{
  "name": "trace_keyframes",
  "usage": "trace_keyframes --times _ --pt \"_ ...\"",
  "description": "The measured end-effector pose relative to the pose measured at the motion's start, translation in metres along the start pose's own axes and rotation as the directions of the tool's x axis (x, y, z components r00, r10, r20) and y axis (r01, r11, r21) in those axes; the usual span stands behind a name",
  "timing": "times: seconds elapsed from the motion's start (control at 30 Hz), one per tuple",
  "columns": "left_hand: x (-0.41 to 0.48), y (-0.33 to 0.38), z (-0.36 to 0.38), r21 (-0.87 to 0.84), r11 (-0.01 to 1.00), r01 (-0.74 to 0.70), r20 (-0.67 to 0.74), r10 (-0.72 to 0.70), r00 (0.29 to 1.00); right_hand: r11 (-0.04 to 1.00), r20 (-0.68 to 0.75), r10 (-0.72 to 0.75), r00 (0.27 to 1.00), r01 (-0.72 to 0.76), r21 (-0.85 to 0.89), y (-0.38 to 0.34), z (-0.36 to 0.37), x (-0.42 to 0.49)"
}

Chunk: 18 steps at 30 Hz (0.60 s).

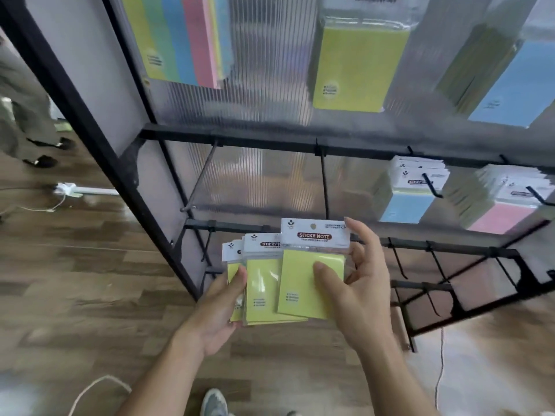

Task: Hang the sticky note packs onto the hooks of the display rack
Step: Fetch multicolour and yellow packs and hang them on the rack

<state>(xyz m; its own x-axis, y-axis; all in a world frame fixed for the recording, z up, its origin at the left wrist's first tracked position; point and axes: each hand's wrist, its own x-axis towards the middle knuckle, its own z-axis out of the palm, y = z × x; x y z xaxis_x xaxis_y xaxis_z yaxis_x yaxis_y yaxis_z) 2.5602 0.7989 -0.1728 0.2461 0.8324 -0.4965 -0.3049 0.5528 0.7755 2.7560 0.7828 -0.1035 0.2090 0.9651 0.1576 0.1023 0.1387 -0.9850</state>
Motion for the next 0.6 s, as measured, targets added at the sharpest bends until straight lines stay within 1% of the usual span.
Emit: trace_keyframes --times 0.13,0.2,0.33,0.5,0.6 --pt "-0.002 -0.001 0.002 -0.007 1.0 0.012 -0.038 -0.012 0.999 0.996 -0.036 -0.02 0.999 0.016 -0.093 0.009 -0.006 0.002" --pt "-0.001 -0.001 0.0 -0.002 1.0 0.014 -0.025 -0.014 1.0 0.993 -0.046 -0.028 0.999 0.023 -0.113 0.01 -0.009 0.003" --pt "0.004 0.0 -0.01 -0.047 0.999 -0.009 0.007 0.01 1.0 0.988 -0.059 -0.041 0.997 0.031 -0.154 0.007 -0.014 0.005" --pt "0.005 0.004 -0.021 -0.094 0.994 -0.052 0.014 0.054 0.998 0.986 -0.052 -0.017 0.999 0.008 -0.164 0.012 -0.015 0.008" --pt "0.003 0.006 -0.024 -0.106 0.991 -0.077 0.029 0.08 0.996 0.977 -0.042 -0.015 0.999 0.005 -0.215 0.015 -0.015 0.015"
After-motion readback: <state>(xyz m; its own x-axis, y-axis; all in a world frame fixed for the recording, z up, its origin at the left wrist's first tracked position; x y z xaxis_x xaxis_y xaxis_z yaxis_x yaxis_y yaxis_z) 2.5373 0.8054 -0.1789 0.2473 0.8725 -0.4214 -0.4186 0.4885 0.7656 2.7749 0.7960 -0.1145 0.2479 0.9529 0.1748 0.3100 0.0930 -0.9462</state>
